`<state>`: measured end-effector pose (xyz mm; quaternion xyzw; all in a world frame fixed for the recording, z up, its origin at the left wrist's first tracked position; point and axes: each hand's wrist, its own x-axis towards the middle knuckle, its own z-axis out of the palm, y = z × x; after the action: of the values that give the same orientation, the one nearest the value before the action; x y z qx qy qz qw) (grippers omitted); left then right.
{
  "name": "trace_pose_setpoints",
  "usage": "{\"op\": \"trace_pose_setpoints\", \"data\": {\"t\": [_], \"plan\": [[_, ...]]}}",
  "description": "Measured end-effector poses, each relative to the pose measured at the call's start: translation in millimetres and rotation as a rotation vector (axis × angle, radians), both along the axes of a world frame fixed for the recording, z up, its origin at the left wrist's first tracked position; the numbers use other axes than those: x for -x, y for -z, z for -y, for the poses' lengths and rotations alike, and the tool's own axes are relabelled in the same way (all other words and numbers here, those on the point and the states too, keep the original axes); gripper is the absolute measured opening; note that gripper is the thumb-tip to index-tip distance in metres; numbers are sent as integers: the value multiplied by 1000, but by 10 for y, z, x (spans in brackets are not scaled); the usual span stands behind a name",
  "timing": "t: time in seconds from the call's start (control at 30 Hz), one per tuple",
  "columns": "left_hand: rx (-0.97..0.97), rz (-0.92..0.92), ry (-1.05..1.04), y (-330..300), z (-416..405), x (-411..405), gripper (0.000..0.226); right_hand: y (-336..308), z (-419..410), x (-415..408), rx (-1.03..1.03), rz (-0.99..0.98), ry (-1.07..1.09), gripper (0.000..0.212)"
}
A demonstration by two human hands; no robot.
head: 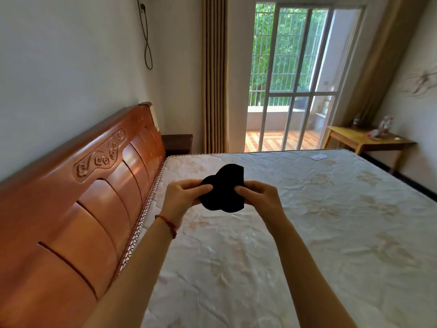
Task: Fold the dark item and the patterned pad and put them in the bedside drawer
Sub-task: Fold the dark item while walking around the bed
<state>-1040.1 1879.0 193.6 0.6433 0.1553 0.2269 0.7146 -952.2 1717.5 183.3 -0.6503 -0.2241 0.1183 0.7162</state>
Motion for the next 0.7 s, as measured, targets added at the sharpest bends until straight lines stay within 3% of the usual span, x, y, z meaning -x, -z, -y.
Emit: {"op": "trace_pose_setpoints", "data": {"t": [0.33, 0.6, 0.7], "plan": [[61, 48, 135, 44, 1025, -346, 16, 6, 1118, -31, -45, -28, 204, 20], [93, 48, 213, 125, 2189, -577, 16, 63, 2284, -29, -53, -63, 339, 12], [95, 45, 258, 161, 2697, -668, 17, 78, 2784, -32, -51, -72, 400, 19]]}}
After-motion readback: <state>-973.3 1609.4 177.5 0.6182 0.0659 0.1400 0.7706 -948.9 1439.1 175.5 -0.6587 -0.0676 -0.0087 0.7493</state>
